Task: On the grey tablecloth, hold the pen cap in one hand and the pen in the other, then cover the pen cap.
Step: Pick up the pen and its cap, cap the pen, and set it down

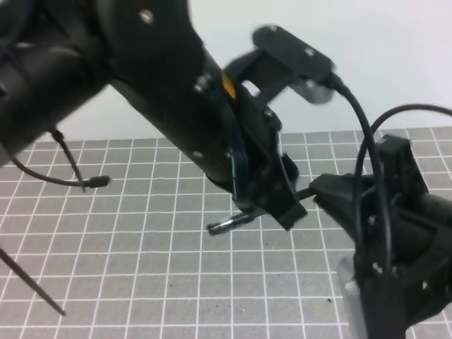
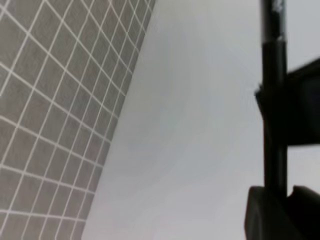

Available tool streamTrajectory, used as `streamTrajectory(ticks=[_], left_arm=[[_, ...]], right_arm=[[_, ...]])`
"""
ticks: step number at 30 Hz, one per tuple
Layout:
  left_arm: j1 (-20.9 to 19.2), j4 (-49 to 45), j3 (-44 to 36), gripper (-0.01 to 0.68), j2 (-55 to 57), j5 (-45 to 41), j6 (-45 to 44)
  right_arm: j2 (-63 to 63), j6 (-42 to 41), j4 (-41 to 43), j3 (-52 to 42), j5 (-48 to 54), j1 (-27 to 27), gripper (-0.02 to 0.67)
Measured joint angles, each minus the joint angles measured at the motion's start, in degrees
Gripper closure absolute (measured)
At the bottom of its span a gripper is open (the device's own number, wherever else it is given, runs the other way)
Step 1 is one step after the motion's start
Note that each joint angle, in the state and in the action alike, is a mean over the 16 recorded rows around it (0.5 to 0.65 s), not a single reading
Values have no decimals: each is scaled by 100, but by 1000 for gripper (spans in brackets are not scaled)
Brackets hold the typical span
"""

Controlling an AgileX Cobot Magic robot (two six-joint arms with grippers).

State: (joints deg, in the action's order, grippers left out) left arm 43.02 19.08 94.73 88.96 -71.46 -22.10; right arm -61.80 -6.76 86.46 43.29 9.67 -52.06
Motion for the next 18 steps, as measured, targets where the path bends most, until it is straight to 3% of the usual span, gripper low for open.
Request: streamTrajectory(ticks=[10,14,18], left_arm=[[7,-658,22,307,-49,148,117],[7,-965,22,303,-150,148,264],[7,-1246,22,354,-320,146,462]], right_arm=[[-259,410,0,0,370,-21,519],[-475,742,0,0,577,22,520],[-696,1543,-12,0,696,176,524]])
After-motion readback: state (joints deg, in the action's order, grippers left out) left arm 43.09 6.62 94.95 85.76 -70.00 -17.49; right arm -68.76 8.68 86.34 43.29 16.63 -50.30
